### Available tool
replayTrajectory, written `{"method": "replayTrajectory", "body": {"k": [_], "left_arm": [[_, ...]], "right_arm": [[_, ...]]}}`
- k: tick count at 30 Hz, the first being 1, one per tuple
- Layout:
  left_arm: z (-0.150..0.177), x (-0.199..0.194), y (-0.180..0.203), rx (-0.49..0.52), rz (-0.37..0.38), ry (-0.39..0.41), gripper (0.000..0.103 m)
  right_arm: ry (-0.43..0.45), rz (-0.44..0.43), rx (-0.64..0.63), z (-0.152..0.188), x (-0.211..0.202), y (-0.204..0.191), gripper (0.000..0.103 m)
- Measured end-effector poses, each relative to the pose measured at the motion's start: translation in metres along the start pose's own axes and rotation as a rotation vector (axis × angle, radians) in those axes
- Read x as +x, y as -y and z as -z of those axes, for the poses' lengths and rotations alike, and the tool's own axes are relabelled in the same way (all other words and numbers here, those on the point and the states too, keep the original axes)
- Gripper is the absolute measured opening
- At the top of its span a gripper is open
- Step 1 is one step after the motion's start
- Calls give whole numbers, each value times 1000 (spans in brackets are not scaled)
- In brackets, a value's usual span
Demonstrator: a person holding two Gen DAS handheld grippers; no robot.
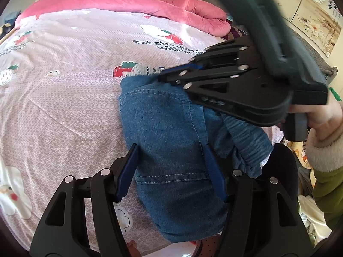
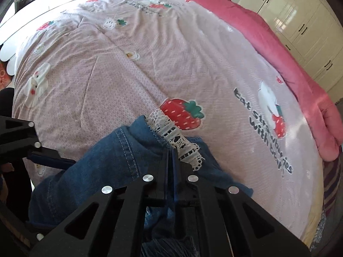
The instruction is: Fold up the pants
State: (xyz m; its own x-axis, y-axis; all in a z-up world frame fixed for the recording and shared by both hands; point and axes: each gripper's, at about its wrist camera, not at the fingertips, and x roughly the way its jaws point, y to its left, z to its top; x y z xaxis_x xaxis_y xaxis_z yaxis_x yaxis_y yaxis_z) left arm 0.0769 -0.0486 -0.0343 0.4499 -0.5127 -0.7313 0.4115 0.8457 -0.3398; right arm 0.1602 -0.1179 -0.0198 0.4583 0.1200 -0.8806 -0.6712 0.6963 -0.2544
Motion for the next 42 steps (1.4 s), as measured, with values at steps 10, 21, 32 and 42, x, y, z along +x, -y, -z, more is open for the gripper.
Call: {"method": "replayTrajectory", "body": {"k": [10,21,32,42], "left_arm": [[3,0,0,-9,3,1,55],[2,2,-2,-5,2,-6,59],[2,7,1,2,-7,-13,61],[-2,-2,-2,-24,-17,11,75]], "right_arm": [[33,-6,88,6,5,9,3],[106,-133,154,26,-48,13,15],[7,-108,199,51,-16,14,47],[237,-178,476,104,-92,49,80]]}}
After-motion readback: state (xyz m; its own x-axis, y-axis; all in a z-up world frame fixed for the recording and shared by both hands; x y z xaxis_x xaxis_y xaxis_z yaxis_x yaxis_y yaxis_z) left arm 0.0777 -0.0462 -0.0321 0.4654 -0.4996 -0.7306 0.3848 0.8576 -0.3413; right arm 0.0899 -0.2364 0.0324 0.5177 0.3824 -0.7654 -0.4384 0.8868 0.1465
